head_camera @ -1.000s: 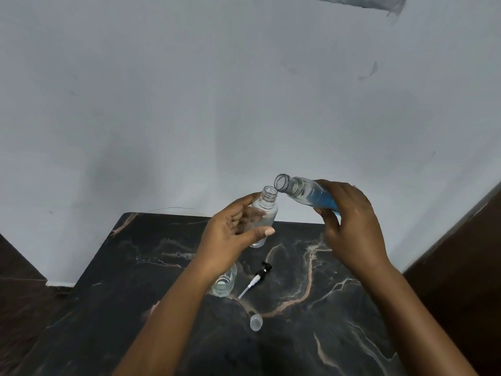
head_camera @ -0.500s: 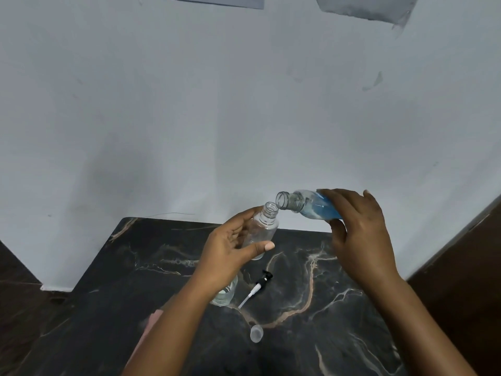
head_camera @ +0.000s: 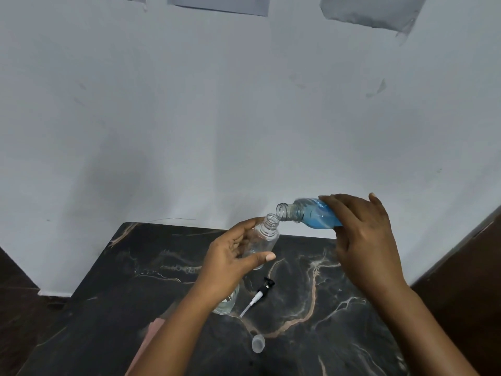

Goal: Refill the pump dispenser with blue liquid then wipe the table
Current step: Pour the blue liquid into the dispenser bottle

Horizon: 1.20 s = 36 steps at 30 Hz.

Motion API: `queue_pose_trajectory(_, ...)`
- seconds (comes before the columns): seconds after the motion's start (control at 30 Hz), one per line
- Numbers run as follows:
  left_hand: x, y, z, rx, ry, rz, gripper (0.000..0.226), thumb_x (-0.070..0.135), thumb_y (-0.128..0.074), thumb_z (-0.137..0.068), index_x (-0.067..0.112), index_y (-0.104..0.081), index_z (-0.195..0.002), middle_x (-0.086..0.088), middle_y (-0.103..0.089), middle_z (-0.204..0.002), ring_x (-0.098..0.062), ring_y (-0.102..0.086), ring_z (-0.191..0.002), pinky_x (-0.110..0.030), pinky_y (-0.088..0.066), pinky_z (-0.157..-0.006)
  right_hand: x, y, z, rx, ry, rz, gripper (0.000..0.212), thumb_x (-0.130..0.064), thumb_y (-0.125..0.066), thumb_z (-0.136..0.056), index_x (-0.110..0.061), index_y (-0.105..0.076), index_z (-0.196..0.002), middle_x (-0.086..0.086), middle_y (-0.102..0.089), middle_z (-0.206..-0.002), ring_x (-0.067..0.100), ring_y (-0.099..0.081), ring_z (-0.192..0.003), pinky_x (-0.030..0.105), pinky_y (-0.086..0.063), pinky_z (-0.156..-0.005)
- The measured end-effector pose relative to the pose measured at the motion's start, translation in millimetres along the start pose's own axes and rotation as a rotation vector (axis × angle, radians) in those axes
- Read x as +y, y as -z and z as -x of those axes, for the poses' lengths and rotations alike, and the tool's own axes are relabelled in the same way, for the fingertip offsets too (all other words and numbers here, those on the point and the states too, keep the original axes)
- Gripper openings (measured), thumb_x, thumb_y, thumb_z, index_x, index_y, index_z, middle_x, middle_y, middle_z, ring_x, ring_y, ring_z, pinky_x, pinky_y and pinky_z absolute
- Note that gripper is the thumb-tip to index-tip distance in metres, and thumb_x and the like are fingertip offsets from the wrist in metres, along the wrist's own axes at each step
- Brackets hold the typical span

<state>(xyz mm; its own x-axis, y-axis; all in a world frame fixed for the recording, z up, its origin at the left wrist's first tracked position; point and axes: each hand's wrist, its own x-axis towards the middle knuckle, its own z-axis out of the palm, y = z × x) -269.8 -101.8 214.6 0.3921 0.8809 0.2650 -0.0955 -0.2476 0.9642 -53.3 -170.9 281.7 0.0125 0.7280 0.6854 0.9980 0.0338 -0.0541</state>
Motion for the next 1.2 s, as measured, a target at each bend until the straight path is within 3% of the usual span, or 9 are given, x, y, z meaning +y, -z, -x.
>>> queue_pose_trajectory(0.7,-2.3,-3.5,-5.8,0.009,0.001,0.000,0.059,0.014,-0.085,-0.070,0.053,-0.064,-0.108,0.018,-0.071,-0.114,-0.002,-0.067,-0.108,-0.012,-0.051,-0.088,5.4,-1.2,-6.8,0.003,0.031,0.098,0.057,0.017,-0.070,-0.070,-0.009,-0.066,-0.121,0.014,-0.067,-0.112,0.037,-0.061,-0.100,0.056,-0.033,-0.109)
queue_pose_trajectory(1.03,-5.3,-7.9,-6.6,0.010,0.000,0.012,0.058,0.017,-0.086,-0.070,0.049,-0.064,-0.112,0.011,-0.072,-0.114,-0.007,-0.068,-0.108,-0.019,-0.053,-0.092,9.1,0.6,-8.6,-0.015,0.043,0.115,0.062,0.018,-0.072,-0.066,-0.009,-0.066,-0.121,0.015,-0.067,-0.112,0.038,-0.061,-0.101,0.056,-0.033,-0.109)
queue_pose_trajectory(1.2,-6.4,-8.0,-7.2,0.013,0.005,0.009,0.057,0.020,-0.087,-0.069,0.050,-0.063,-0.112,0.014,-0.072,-0.114,-0.005,-0.068,-0.107,-0.015,-0.052,-0.089,9.2,0.8,-9.2,-0.025,0.039,0.106,0.062,0.018,-0.071,-0.066,-0.009,-0.066,-0.121,0.014,-0.067,-0.113,0.037,-0.061,-0.102,0.056,-0.033,-0.109)
